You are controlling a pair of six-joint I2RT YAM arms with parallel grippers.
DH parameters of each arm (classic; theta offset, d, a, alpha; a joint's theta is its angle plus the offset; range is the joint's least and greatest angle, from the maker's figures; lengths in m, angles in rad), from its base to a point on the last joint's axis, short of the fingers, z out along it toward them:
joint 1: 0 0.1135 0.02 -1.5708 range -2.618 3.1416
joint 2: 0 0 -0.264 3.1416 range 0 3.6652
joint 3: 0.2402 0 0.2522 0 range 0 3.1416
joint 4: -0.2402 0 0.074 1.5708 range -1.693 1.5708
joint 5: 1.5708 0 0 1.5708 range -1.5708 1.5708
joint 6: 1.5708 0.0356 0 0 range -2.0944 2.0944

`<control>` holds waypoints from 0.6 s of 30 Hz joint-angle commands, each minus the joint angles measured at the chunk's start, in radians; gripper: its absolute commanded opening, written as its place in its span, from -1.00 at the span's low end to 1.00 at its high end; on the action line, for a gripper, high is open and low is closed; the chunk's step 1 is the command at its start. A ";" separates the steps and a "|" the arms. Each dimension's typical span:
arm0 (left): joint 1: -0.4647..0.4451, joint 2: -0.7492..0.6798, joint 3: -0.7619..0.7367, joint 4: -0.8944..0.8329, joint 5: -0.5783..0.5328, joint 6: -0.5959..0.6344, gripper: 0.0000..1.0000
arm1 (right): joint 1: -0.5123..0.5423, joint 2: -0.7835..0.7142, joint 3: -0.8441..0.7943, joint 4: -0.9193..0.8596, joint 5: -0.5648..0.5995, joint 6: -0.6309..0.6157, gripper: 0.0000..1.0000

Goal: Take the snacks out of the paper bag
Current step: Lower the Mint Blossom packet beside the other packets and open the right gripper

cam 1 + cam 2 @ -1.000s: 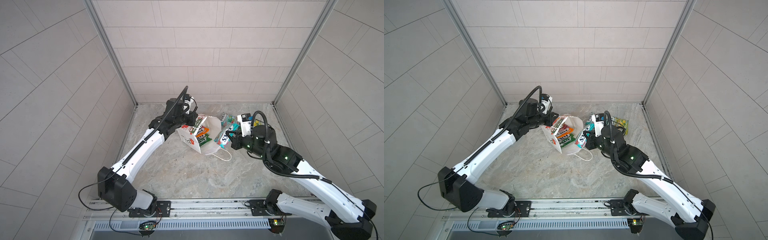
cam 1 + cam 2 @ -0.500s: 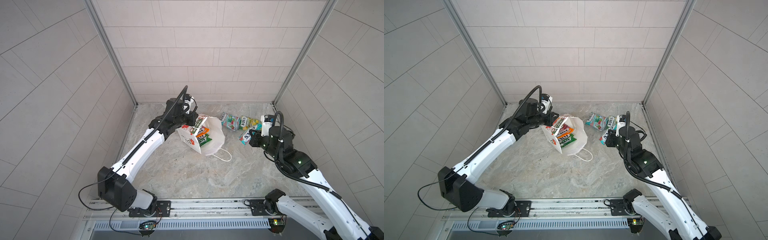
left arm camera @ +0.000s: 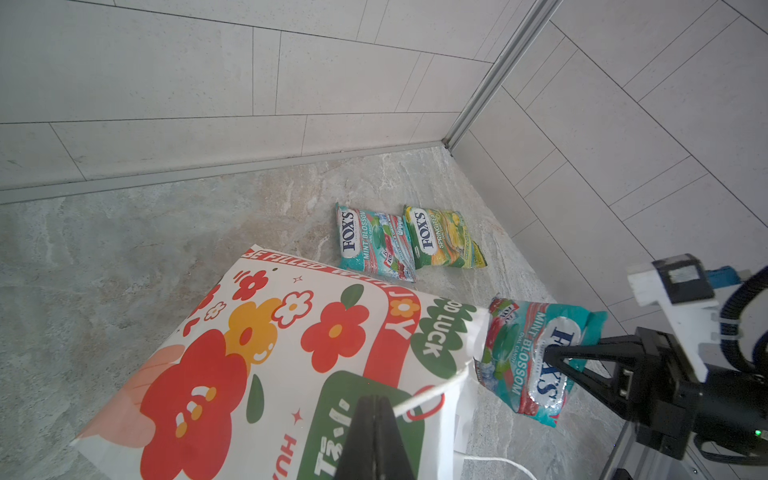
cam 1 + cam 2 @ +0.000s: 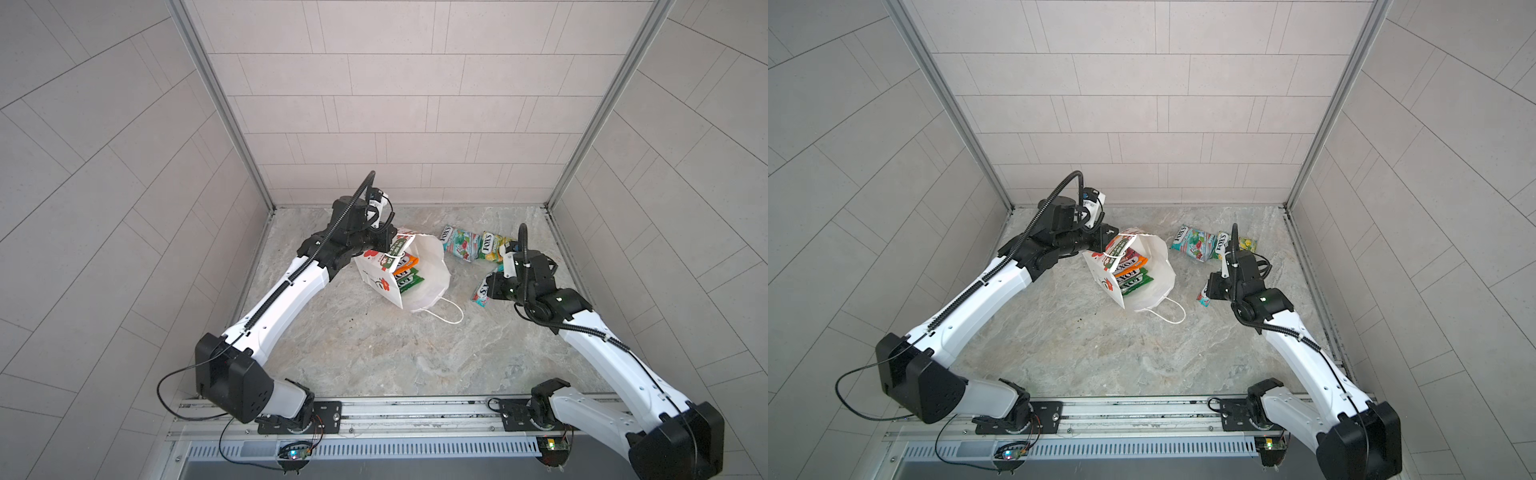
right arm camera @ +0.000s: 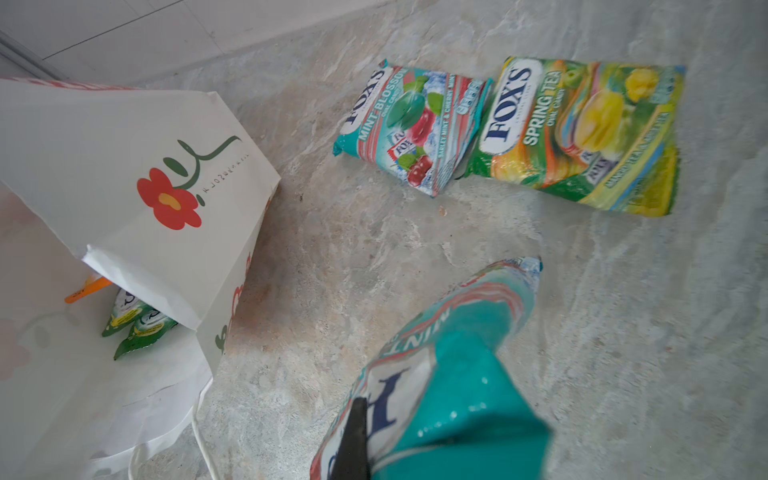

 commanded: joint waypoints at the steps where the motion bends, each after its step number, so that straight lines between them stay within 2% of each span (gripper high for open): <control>1: 0.002 -0.010 0.011 0.001 -0.006 -0.006 -1.00 | -0.009 0.056 0.006 0.148 -0.113 -0.015 -1.00; 12: 0.002 -0.017 0.007 -0.002 -0.019 0.004 -1.00 | -0.035 0.354 0.077 0.382 -0.390 0.031 -1.00; 16: 0.002 -0.017 0.008 -0.002 -0.025 0.005 -1.00 | -0.077 0.458 0.076 0.509 -0.536 0.092 -1.00; 18: 0.002 -0.018 0.007 -0.003 -0.024 0.007 -1.00 | -0.099 0.499 0.067 0.547 -0.562 0.108 -1.00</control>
